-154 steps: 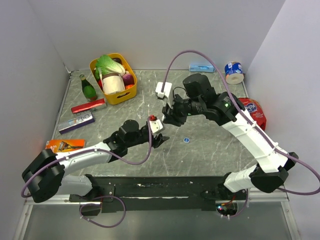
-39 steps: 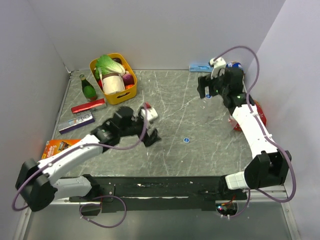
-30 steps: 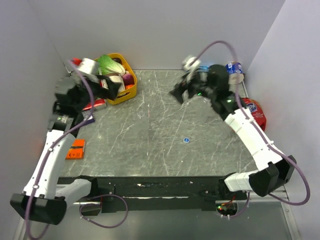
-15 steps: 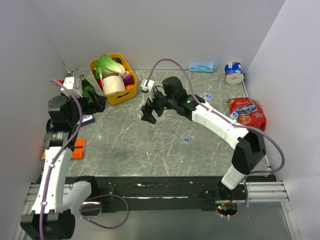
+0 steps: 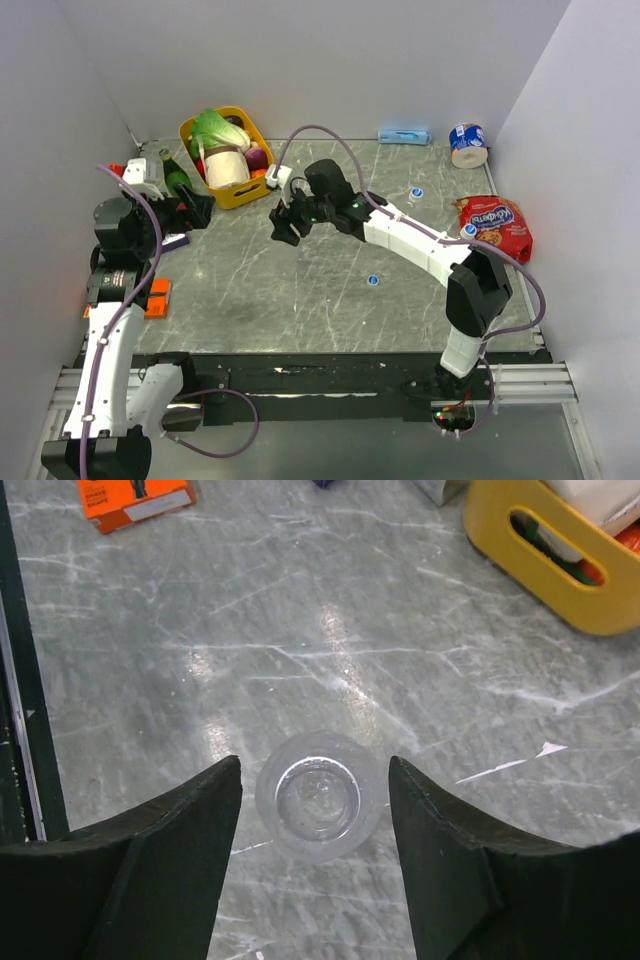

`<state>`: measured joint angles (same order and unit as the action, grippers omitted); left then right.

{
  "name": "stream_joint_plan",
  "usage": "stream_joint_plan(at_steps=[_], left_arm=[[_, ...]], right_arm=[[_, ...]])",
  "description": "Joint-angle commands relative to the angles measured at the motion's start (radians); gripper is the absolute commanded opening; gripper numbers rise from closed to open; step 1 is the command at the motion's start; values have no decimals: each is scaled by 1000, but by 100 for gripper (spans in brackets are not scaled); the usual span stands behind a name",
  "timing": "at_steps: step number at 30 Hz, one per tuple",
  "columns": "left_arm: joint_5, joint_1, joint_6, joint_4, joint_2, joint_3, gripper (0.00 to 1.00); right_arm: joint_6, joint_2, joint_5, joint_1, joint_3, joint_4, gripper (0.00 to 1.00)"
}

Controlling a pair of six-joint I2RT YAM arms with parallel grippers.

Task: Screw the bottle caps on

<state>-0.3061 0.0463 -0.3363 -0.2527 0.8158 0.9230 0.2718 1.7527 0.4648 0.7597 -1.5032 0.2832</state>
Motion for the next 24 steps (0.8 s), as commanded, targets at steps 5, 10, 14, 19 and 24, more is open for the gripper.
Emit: stream_joint_plan(at_steps=[5,10,14,19,24], left_arm=[[-166,4,14,76,3,-61,96],[-312,-2,115,102,20,-110,96],[-505,-84,316,69,13,-130,96],[-409,-368,453,52,40,-122,96],[-312,-468,378,200,121,-145,96]], right_arm=[[0,-15,-2,1,50,-99,44],[23,-73,31,-2,12,-59,16],[12,-156,61,-71,-38,39,0],[-34,-214,136,-155,-148,143,0],[-130,-261,176,-181,-147,157,0]])
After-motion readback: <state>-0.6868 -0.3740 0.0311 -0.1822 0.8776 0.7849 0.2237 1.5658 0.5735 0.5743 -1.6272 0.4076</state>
